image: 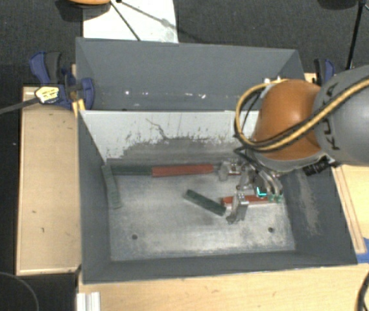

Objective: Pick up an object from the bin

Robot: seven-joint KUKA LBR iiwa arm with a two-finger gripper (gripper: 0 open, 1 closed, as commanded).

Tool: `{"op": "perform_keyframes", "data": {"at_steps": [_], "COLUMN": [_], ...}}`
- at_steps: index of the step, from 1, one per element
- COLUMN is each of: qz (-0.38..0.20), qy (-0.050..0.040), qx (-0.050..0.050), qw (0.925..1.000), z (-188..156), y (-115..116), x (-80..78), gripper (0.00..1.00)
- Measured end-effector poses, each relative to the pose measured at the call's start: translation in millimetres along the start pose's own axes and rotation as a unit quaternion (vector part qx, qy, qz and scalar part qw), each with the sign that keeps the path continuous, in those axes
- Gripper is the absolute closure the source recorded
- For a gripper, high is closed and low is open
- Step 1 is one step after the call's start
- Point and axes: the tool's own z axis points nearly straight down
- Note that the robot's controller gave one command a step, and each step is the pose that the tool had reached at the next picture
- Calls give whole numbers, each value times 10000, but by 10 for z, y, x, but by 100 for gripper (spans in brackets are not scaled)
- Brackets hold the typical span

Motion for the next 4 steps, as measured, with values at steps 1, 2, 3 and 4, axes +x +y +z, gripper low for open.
{"op": "perform_keyframes", "data": {"at_steps": [1, 2, 3, 4], "qz": [2, -243, -353, 194], "qy": [-38, -57, -29, -23], "qx": [0, 3, -2, -1], "qw": [10000, 9997, 9994, 9998], "z": [-40, 479, 796, 580], "y": [-1, -548, -900, -693], "x": [-20, -13, -15, 65], "gripper": [0, 0, 0, 0]}}
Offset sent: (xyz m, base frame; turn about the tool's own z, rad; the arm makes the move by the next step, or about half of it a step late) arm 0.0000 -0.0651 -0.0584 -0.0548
